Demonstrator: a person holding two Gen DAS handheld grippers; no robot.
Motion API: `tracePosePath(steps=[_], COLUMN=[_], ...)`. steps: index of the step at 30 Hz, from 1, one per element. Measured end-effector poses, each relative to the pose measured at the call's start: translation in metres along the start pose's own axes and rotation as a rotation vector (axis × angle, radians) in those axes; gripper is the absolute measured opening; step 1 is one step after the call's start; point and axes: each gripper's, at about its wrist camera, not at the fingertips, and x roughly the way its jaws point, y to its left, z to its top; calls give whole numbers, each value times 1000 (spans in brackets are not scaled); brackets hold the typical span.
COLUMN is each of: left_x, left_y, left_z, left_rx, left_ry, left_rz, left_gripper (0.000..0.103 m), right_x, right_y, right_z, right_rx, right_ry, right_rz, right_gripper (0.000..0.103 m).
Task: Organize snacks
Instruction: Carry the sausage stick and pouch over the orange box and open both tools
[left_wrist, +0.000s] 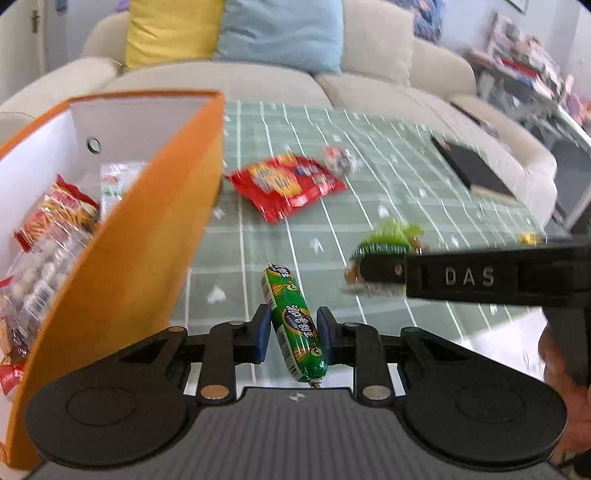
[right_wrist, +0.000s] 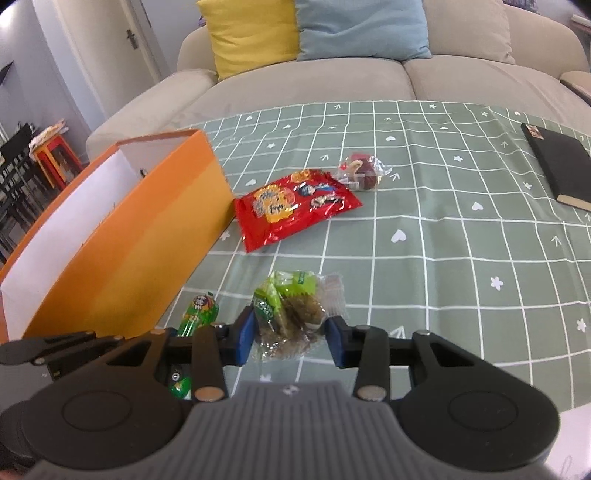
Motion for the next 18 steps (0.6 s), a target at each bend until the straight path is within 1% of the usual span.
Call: tracePosePath(steps=[4,7,11,13,17,18], left_x=[6,10,17,22,28,28], left_y=[2,4,9,8,2,3], left_z=[-9,-12,-4,0,4,4], left_rx=[-20,-46,-117,-128,-125,-128], left_ry=[99,158,228,265,285,284], left_rz=[-22,-4,-5,10,53,58], left_gripper=[29,29,29,32,32,29], right_x=[-4,-8,-8,-6,-3,-3], right_y=[1,-2,-3,-4,-6,-6], right_z=[-7,-14,-22,-22,-23,-23], right_rx=[1,22,38,42,57,59], right_ry=[41,71,101,112,126,128], right_rz=[-22,-17,-20,-21,-18,-19], right_gripper=[38,38,38,38,38,38])
